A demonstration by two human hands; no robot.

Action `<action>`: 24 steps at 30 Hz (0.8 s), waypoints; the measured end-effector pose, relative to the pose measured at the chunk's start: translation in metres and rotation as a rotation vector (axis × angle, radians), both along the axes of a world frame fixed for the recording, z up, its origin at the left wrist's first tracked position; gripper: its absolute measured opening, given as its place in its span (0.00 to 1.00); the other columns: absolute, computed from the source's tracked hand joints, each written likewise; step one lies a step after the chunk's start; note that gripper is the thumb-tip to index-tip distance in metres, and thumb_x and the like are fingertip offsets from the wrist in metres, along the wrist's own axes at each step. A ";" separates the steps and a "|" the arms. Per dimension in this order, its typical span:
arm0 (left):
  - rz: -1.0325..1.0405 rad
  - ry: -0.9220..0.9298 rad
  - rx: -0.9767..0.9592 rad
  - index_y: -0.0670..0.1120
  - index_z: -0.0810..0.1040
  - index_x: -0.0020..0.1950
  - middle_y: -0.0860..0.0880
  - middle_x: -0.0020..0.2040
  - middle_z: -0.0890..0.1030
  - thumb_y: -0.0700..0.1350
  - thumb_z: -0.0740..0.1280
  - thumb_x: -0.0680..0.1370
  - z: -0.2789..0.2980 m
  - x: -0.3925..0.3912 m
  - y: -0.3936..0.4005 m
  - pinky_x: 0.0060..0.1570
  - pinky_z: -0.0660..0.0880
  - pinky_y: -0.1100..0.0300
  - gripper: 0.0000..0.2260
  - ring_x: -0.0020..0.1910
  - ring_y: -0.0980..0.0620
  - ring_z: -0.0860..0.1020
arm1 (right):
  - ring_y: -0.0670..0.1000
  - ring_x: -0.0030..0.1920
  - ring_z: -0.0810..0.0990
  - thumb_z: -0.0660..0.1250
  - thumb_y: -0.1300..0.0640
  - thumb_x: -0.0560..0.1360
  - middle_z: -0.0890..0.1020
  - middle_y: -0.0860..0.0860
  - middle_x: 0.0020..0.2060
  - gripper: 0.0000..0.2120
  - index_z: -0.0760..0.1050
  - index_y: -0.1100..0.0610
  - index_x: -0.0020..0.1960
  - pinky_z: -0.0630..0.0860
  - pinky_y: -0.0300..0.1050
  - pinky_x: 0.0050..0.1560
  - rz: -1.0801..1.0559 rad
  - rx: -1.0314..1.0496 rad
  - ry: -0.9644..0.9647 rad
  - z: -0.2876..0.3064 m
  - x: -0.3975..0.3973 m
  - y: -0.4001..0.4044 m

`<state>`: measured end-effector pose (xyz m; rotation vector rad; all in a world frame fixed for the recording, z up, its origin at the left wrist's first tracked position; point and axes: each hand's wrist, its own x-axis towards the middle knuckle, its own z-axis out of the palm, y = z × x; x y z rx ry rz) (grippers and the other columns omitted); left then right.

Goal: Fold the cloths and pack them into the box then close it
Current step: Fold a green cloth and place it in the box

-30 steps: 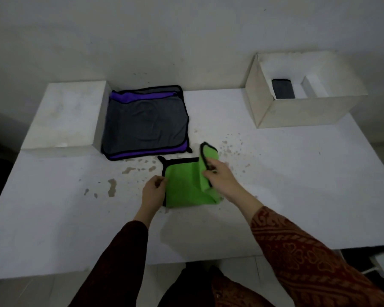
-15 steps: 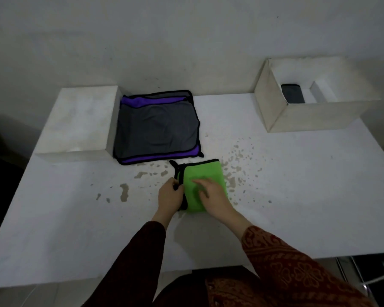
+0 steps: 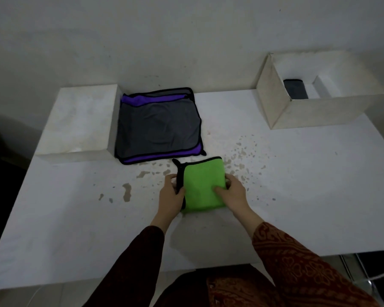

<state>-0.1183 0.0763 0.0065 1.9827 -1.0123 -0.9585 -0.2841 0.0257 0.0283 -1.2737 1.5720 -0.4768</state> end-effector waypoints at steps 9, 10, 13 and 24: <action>0.001 0.116 -0.001 0.46 0.70 0.63 0.53 0.41 0.76 0.43 0.58 0.81 0.000 0.008 0.000 0.34 0.72 0.72 0.11 0.39 0.58 0.76 | 0.54 0.77 0.46 0.56 0.66 0.78 0.44 0.54 0.77 0.33 0.41 0.55 0.77 0.51 0.47 0.76 0.482 -0.003 0.046 0.013 0.061 0.018; 0.014 0.126 -0.011 0.46 0.71 0.61 0.53 0.43 0.76 0.44 0.55 0.82 0.001 0.009 0.000 0.36 0.71 0.73 0.10 0.41 0.59 0.75 | 0.55 0.77 0.41 0.54 0.65 0.79 0.41 0.54 0.77 0.33 0.40 0.55 0.77 0.48 0.50 0.77 0.518 0.007 0.080 0.009 0.069 0.020; 0.052 0.153 -0.020 0.42 0.73 0.56 0.49 0.44 0.77 0.45 0.54 0.82 0.003 0.012 0.000 0.42 0.71 0.62 0.11 0.44 0.51 0.75 | 0.57 0.76 0.35 0.52 0.60 0.79 0.37 0.56 0.76 0.32 0.39 0.56 0.76 0.42 0.57 0.76 0.635 0.001 0.257 -0.003 0.088 0.026; 0.249 0.357 0.176 0.35 0.72 0.62 0.36 0.55 0.78 0.41 0.63 0.78 0.008 0.015 -0.015 0.42 0.76 0.56 0.15 0.48 0.44 0.78 | 0.56 0.75 0.34 0.49 0.53 0.82 0.37 0.57 0.76 0.27 0.41 0.56 0.77 0.38 0.55 0.75 0.739 0.020 0.243 -0.010 0.078 0.019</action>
